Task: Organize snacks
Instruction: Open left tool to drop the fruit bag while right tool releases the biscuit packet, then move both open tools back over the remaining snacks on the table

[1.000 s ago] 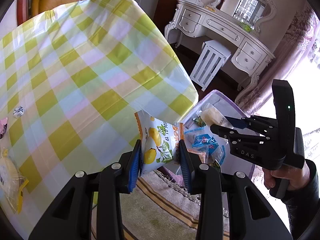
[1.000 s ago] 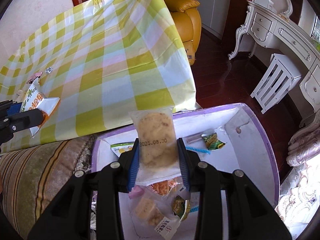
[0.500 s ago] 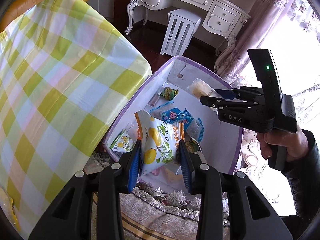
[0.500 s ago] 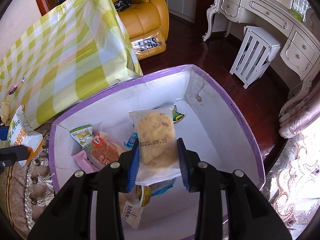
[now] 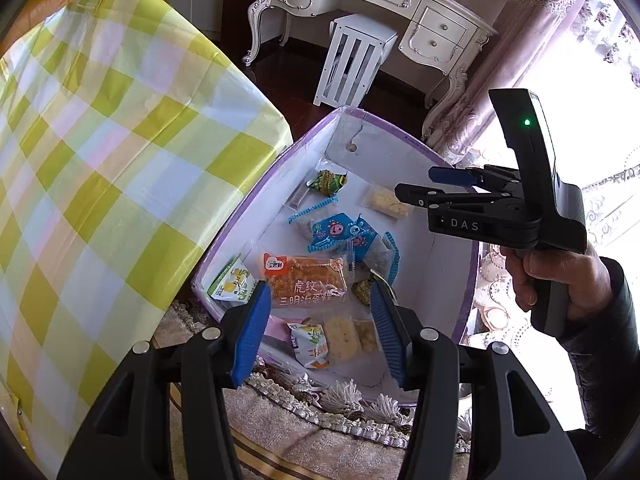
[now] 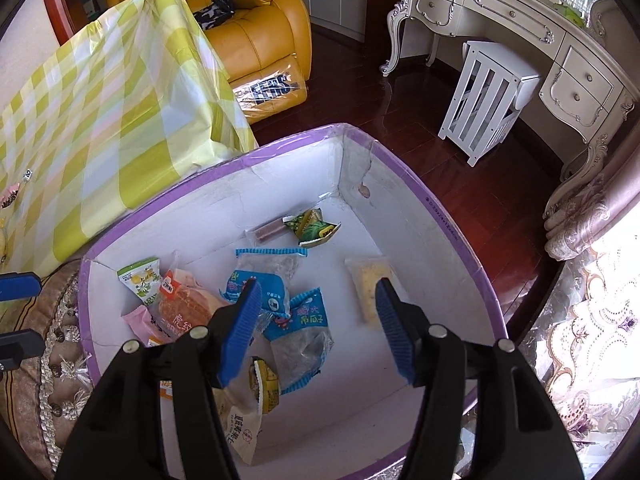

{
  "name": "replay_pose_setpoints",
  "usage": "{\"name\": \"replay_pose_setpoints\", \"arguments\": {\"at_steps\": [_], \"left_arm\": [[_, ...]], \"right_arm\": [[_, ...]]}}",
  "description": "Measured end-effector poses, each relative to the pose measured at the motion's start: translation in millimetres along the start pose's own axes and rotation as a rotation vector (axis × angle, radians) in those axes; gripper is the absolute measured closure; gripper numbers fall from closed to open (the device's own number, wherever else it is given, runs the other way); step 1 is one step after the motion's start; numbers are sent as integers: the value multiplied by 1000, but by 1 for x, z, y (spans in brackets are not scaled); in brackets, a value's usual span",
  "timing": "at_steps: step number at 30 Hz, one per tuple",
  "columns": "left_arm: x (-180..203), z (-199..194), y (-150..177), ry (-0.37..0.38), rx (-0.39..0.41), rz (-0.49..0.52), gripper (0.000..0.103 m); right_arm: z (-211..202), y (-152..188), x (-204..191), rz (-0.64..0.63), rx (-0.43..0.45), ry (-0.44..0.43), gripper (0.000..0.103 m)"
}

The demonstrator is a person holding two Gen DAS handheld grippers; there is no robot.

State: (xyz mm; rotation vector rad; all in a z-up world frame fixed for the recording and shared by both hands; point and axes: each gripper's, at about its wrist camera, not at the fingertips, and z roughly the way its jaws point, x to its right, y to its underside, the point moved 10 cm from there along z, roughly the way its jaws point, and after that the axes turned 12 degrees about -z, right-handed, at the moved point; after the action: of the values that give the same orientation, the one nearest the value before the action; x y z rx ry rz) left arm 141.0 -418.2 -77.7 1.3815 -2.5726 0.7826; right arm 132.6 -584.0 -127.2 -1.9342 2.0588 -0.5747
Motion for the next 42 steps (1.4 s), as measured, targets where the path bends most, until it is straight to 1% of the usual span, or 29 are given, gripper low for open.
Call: {"name": "replay_pose_setpoints", "arguments": {"at_steps": [3,6,10,17,22,28,36,42], "left_arm": [[-3,-3,-2,0,12,-12,48],[-7,-8,-4,3,31,-24,48],[-23,-17,-8,-3,65,-62,48],[-66,-42,-9,-39,134,-149,47],[-108,-66,-4,-71,187,-234,47],[-163,-103,14,-127,262,-333,47],[-258,-163,57,-223,365,-519,47],[-327,-210,93,-304,442,-651,48]], "right_arm": [[-2,-4,-7,-5,9,-11,36],[-3,-11,-16,-20,11,-19,33],[-10,-24,-34,-52,30,-31,28],[-17,-49,-78,-119,55,-66,27],[-22,-65,-120,-173,71,-113,27],[-28,-82,-176,-251,83,-163,27],[-34,-98,-249,-340,93,-230,26],[-36,-106,-295,-395,95,-270,26]]}}
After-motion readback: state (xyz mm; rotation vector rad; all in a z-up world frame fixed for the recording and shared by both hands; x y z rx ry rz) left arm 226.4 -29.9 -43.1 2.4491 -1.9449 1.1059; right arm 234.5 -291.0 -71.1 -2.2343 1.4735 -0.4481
